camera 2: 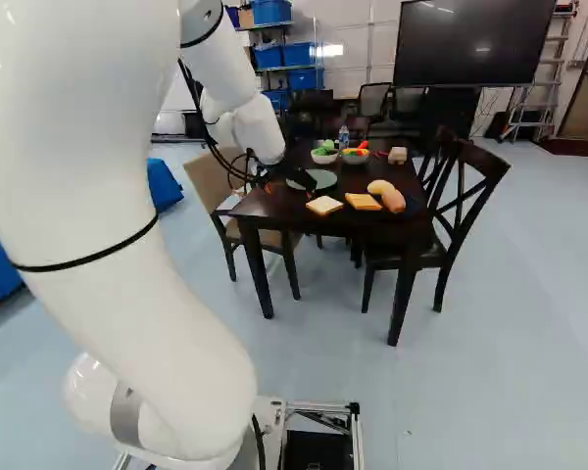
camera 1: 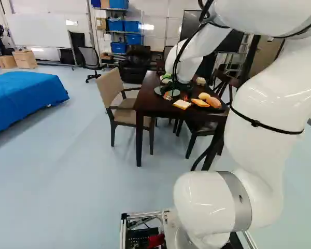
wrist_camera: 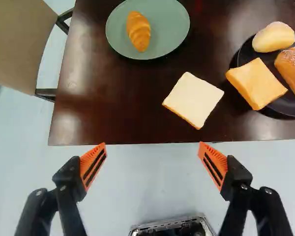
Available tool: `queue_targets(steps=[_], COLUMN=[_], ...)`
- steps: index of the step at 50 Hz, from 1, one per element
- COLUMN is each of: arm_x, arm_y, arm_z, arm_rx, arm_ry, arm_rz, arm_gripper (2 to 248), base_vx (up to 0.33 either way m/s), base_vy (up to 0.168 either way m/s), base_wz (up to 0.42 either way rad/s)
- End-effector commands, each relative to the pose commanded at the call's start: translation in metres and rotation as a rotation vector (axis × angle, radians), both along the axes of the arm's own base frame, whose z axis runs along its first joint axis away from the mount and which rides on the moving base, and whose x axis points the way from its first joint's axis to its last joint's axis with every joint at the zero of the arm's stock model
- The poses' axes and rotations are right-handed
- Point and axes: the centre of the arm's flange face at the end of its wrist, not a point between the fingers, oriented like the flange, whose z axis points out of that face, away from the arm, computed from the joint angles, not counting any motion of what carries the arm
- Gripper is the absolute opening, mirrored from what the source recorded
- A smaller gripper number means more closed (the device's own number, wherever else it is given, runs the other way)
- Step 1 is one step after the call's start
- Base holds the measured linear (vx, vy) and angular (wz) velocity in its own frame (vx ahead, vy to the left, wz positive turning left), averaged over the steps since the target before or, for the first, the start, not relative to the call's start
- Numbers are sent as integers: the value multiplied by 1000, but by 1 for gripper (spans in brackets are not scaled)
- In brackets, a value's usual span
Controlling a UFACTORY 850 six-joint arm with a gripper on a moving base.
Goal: Move the croissant to the empty plate
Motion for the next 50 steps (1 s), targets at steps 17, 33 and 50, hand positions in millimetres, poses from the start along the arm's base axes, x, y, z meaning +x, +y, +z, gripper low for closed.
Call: queue_targets(steps=[17,33,50], arm_x=[-39,-82,-125], arm_y=[12,22,31], arm_z=[-26,-52,-75], arm_rx=[-21,-44,-66], arm_ry=[-115,-228,-332], arm_rz=[40,75,104], arm_gripper=[247,247,247], base_vx=[0,0,0], base_vy=[0,0,0], base_wz=[0,0,0])
